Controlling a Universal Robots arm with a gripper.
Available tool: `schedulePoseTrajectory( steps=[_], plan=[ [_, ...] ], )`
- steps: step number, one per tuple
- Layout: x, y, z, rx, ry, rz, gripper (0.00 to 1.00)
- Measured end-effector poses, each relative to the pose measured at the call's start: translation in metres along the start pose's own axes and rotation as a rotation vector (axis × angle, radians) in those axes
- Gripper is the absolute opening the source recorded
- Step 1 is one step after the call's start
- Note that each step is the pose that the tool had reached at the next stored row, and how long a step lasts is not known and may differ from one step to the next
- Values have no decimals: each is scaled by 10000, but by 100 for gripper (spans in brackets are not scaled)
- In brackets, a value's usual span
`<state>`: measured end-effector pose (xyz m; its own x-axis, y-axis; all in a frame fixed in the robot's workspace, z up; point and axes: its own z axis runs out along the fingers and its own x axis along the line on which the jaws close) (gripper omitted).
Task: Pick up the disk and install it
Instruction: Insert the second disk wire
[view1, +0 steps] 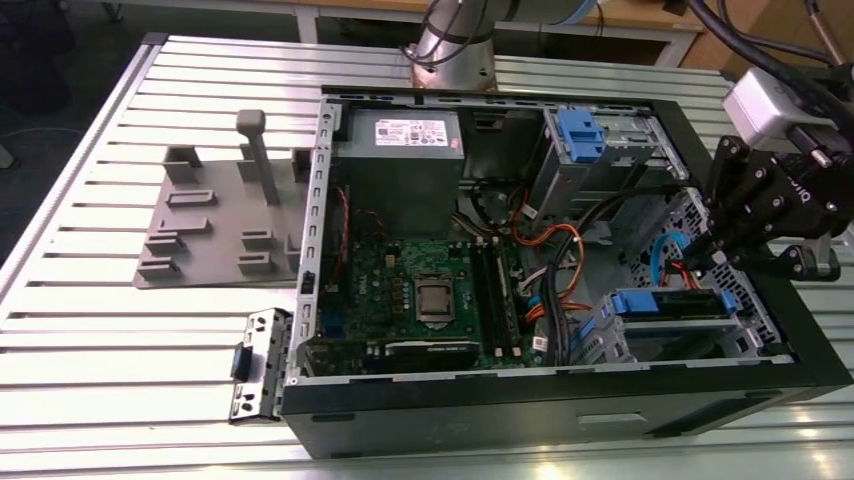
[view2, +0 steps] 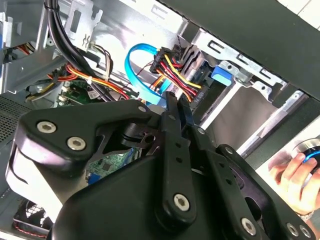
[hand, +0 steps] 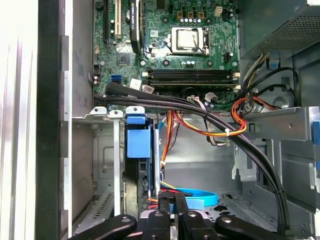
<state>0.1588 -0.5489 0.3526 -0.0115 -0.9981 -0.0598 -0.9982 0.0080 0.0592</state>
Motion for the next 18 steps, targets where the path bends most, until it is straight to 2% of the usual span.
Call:
schedulePoseTrajectory(
  steps=[5, 9, 12, 18],
  plan=[
    [112, 23, 4, -1, 1, -14, 16],
    [170, 37, 30, -3, -38, -47, 16],
    [192, 49, 47, -5, -69, -77, 16],
    [201, 59, 77, -10, -95, -145, 16]
  ],
)
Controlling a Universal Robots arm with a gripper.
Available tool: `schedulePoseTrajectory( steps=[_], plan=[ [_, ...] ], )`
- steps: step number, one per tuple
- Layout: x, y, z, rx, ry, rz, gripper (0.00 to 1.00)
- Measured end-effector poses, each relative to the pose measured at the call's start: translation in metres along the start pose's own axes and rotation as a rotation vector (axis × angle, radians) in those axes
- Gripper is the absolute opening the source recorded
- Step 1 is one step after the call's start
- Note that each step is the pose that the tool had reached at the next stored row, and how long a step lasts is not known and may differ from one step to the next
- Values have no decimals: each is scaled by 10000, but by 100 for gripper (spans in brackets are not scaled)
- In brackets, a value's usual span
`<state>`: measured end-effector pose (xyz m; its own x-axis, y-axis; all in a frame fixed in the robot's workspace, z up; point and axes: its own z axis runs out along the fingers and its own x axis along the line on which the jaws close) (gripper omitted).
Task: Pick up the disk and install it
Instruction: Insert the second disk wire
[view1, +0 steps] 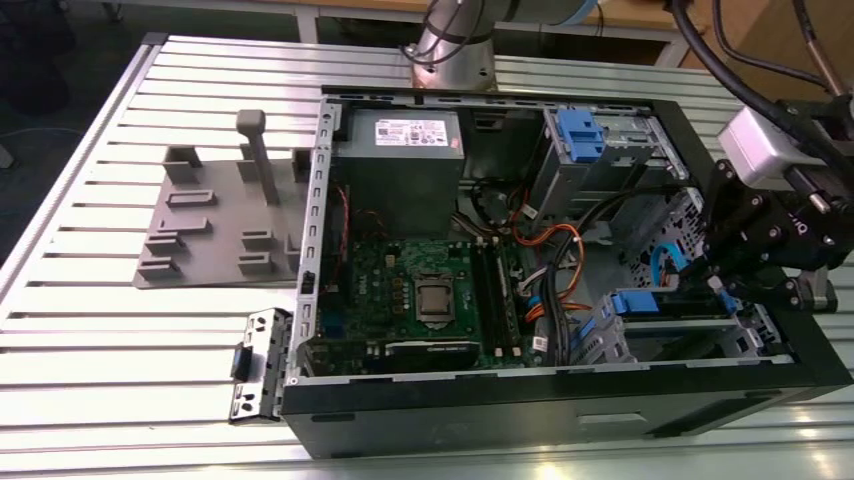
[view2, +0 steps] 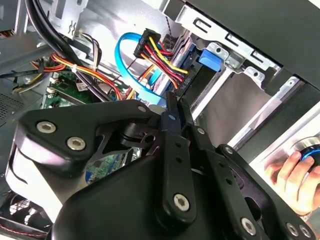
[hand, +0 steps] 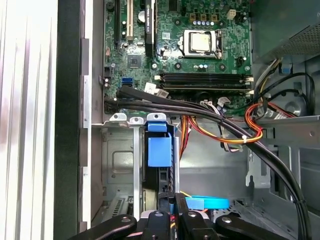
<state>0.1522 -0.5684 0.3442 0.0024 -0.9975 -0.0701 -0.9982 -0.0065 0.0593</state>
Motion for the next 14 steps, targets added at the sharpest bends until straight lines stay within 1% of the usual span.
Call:
schedulePoseTrajectory(
  steps=[7, 14],
  plan=[
    [4, -2, 46, -11, 10, -153, 16],
    [6, -6, 73, -17, 17, -249, 16]
  ],
)
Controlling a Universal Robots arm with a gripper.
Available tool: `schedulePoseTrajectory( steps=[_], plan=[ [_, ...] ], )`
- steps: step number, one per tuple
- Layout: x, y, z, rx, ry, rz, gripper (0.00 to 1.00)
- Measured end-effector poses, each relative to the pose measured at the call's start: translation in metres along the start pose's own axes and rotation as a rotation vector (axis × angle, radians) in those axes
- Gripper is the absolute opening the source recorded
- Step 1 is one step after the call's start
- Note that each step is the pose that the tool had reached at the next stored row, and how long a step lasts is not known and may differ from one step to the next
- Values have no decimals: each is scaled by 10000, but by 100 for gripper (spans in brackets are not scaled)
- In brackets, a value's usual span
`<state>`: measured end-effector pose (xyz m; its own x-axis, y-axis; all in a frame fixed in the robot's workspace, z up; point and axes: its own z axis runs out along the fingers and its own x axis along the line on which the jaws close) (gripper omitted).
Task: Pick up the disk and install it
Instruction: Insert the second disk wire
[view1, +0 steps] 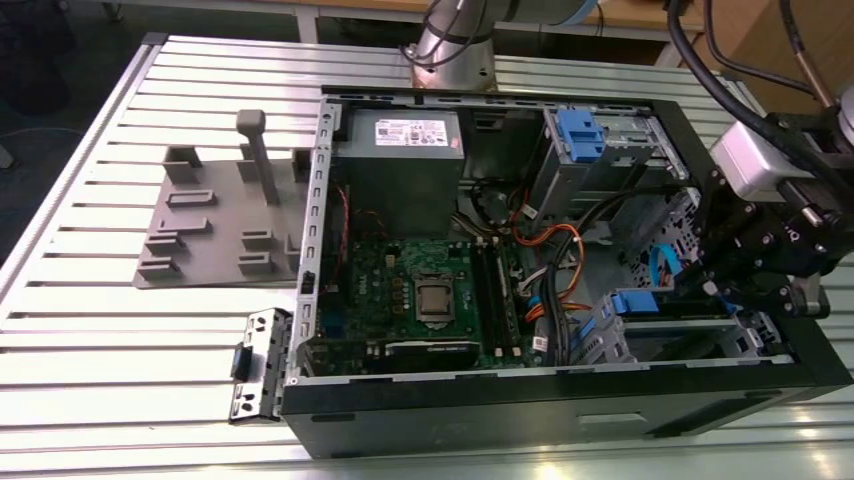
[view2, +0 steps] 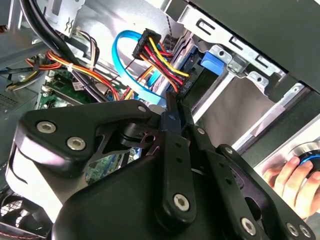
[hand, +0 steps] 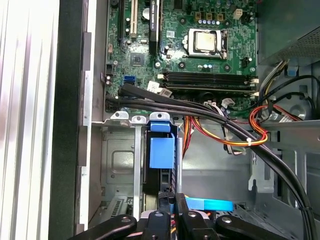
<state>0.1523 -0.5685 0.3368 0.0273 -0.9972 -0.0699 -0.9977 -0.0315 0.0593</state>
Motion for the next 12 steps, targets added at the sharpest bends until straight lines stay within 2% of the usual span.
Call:
schedulePoseTrajectory(
  steps=[12],
  plan=[
    [2, -11, 27, 1, -1, 0, 16]
  ],
)
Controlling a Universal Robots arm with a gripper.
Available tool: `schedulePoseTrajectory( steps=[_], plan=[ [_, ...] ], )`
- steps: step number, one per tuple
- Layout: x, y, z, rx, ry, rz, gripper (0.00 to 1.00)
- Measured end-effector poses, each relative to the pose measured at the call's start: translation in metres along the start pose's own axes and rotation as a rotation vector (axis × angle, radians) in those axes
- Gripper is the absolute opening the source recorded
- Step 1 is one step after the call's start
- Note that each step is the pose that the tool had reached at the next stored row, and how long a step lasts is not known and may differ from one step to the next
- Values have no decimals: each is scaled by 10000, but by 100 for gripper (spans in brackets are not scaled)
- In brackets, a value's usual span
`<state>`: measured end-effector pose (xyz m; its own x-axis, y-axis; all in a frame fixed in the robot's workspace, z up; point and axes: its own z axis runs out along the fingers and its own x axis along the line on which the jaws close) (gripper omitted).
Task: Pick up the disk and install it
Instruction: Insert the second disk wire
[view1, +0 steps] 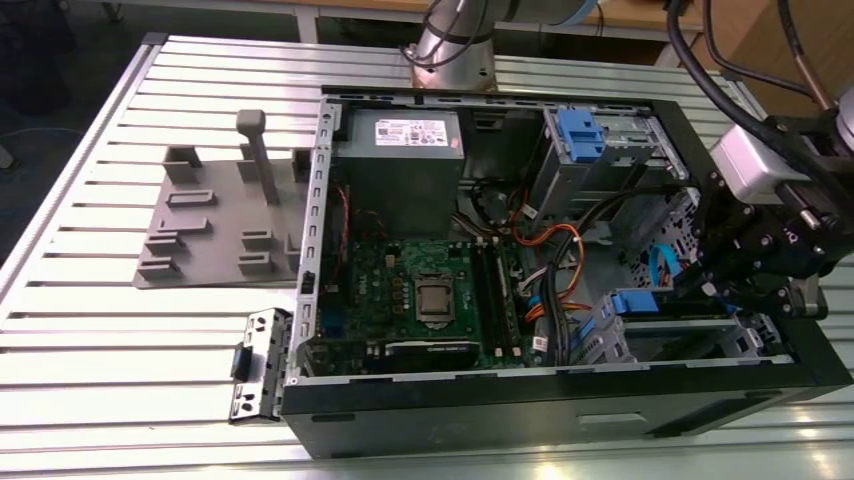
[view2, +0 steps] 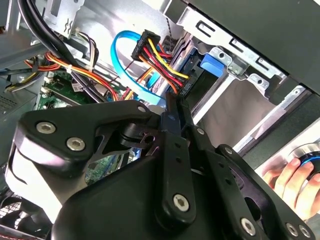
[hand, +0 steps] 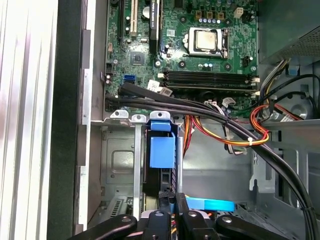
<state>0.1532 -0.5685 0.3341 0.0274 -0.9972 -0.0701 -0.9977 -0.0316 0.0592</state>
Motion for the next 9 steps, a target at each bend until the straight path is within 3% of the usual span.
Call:
schedulePoseTrajectory(
  steps=[9],
  plan=[
    [5, -2, 36, -1, 4, 1, 16]
  ],
)
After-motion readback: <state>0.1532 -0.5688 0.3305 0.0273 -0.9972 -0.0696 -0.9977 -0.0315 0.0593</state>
